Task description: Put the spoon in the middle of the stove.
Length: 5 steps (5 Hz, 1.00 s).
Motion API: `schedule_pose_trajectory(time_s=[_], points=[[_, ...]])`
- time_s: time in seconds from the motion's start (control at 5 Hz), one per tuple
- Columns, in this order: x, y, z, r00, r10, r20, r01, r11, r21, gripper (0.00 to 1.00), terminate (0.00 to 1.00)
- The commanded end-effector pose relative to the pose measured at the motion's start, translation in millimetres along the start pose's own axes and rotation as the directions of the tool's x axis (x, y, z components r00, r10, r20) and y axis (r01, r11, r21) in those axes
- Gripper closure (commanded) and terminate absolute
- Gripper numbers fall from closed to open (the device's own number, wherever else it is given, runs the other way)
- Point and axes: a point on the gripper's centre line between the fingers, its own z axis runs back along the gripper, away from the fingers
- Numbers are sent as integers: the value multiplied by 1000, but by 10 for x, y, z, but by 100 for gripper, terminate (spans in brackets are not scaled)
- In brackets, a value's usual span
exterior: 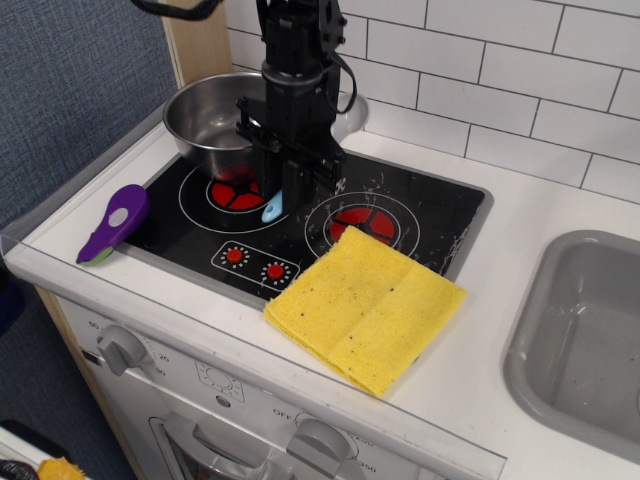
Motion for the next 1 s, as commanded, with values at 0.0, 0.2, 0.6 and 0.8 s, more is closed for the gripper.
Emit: schedule_pose_trajectory(time_s=[0.0, 0.2, 0.6, 0.8], points=[[-54, 93, 199, 999, 14, 41, -14, 1000, 3, 0, 0], [-93, 98, 277, 996, 16, 83, -15, 1000, -7, 0, 0], [-136, 168, 294, 996, 13, 91, -12, 1000, -15, 0, 0], [-136, 168, 294, 996, 13, 91, -12, 1000, -15, 0, 100]])
